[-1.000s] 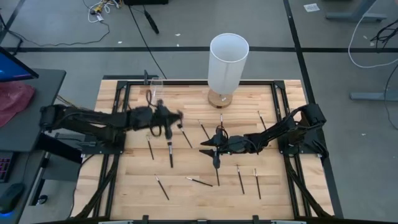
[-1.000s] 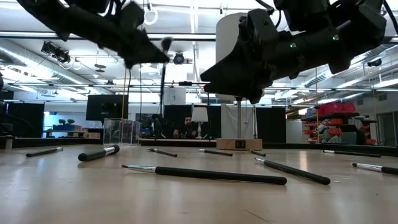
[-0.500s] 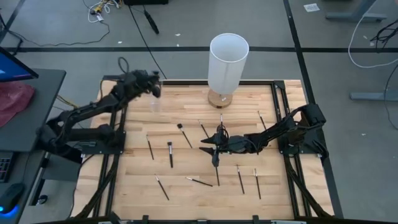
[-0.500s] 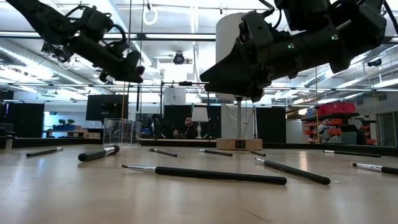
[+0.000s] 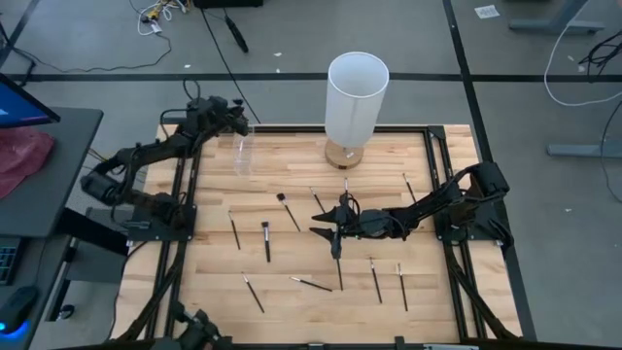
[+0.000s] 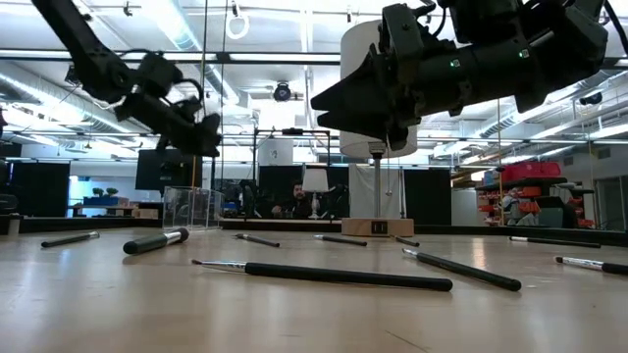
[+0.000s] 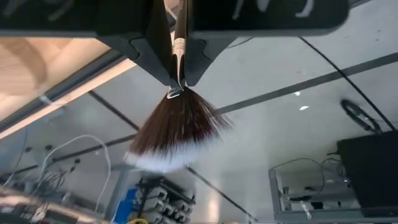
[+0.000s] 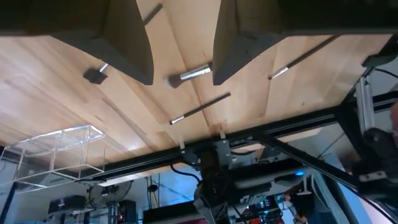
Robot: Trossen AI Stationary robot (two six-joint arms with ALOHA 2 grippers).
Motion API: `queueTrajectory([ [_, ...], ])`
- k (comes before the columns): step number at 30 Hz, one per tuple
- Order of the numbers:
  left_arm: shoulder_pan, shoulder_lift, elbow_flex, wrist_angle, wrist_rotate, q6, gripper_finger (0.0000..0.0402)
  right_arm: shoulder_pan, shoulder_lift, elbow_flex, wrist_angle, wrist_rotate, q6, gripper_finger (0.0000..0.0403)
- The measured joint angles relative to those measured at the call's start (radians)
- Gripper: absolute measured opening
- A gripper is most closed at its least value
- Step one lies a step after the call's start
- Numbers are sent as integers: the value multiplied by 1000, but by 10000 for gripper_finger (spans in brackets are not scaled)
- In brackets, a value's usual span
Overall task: Put items in baskets/containers
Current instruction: Put the black highlighter brush into the transparent organizer, then put the black eyeshadow brush into the transparent organizer
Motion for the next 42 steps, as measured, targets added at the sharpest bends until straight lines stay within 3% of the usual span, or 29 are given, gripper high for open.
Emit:
queueTrajectory([
  [15, -1, 146, 77, -130, -2, 7, 33, 0, 0, 0, -1, 0, 20, 169],
  [31, -3, 165, 77, -172, 8, 4, 60, 0, 0, 0, -2, -1, 22, 169],
  [42, -3, 148, 76, -182, 38, 6, 138, 0, 0, 0, -2, -1, 30, 169],
])
